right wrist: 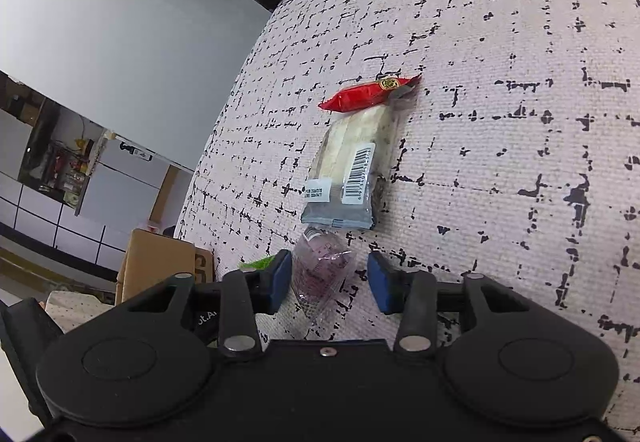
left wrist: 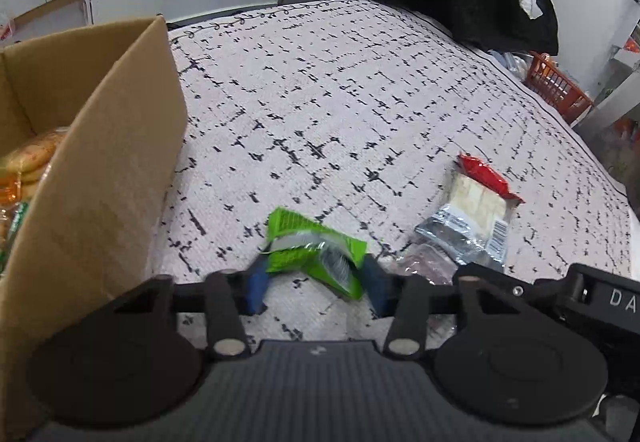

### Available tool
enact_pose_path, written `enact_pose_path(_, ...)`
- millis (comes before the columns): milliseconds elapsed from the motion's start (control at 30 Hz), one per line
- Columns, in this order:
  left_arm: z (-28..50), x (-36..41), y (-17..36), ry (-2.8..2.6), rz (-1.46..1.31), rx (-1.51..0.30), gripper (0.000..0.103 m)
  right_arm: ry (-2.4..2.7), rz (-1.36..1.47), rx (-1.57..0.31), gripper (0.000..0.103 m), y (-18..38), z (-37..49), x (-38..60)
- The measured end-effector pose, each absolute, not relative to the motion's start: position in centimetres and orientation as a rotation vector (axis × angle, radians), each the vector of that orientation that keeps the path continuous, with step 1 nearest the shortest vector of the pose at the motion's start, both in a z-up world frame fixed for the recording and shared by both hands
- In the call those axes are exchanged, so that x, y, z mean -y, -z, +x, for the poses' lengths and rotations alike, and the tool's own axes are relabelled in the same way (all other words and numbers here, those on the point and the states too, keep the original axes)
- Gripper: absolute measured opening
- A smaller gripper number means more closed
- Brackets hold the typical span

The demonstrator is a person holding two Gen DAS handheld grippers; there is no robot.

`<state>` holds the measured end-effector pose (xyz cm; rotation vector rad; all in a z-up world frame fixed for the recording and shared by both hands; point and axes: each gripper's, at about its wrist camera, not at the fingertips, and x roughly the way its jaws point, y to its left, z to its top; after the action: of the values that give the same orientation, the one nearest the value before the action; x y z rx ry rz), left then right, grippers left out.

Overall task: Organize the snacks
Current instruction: 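Grasp the green candy pack with left tool while right tool grasps clear purple pack, then carry both packs over the box and open both tools to drop them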

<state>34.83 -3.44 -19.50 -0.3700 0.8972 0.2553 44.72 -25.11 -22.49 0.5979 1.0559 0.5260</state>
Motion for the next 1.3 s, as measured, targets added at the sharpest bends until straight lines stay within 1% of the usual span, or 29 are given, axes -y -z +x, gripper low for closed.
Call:
enact_pose_path(33,34.8,3.3,19.5,-0.247,-0.384,-0.899,0.026,-0.522,0.603,-1.059,0.030,22.6,44.7,25.3)
enact_pose_path(133,34.7,3.2,19.1,-0.232,-0.391,-0.903,0.021,-0.522,0.623,-1.063,0.027,22.9,44.8,25.4)
enact_pose_path(333,33.5,3.5,17.2,-0.205,-0.406,-0.874,0.021,-0.524,0.563,-1.026,0.020,21.8,44.0,25.2)
enact_pose_path(400,33.1,3.6,16.5,-0.194,-0.412,-0.870,0.021,-0.540,0.573,-1.006,0.012,21.0,43.5,25.4)
enact_pose_path(500,32.1,3.6,15.3,-0.177,-0.422,-0.855,0.021,-0.554,0.544,-0.965,0.008,19.8,42.5,25.5)
enact_pose_path(700,30.1,3.3,13.0,-0.156,-0.436,-0.835,0.021,-0.559,0.509,-0.913,0.005,17.4,40.7,25.4)
enact_pose_path(1000,27.0,2.3,9.0,-0.125,-0.430,-0.783,0.021,-0.564,0.492,-0.856,0.004,13.7,37.4,23.8)
enact_pose_path(1300,24.8,0.1,6.9,-0.124,-0.428,-0.755,0.021,-0.607,0.467,-0.783,0.004,9.8,35.4,21.2)
